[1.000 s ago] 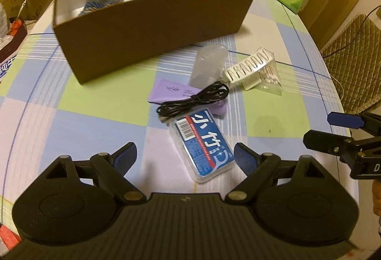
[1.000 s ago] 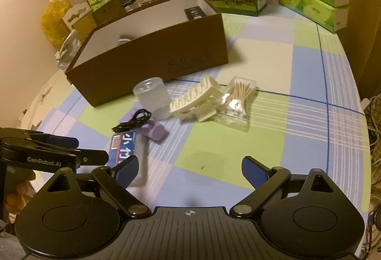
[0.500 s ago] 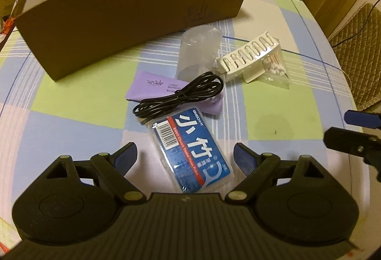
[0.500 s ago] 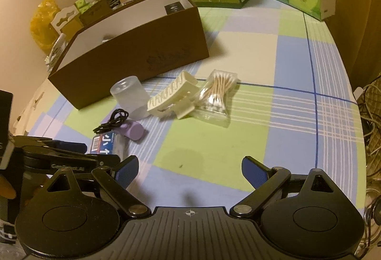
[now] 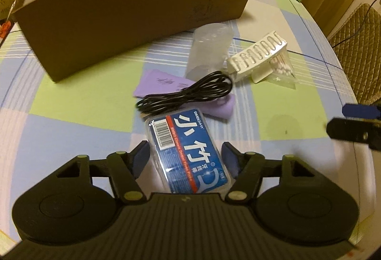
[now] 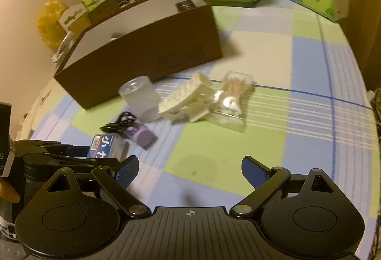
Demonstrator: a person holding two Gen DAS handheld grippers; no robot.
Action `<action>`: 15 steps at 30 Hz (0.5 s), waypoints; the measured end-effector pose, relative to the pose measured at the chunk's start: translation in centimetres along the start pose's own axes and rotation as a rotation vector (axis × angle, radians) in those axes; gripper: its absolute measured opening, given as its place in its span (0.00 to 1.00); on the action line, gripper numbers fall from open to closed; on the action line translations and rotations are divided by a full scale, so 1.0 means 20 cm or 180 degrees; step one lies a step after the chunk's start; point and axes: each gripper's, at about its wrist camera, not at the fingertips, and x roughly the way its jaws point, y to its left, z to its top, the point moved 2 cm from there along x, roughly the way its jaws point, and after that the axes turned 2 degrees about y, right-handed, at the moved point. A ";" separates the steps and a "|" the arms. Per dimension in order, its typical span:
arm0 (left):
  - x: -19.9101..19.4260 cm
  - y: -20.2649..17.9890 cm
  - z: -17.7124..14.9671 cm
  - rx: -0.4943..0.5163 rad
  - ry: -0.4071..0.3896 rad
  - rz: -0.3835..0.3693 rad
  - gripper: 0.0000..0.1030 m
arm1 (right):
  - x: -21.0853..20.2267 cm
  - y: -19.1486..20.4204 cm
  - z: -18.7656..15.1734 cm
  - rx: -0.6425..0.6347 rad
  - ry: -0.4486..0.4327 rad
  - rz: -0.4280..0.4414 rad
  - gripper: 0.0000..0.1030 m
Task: Organize objects
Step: 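Grasp the blue toothbrush pack with the left gripper while the right grasps the black cable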
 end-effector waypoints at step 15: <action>-0.17 0.53 -0.11 -0.0469 -0.0098 0.0495 0.57 | 0.27 0.34 0.12 -0.0847 -0.0035 0.0302 0.56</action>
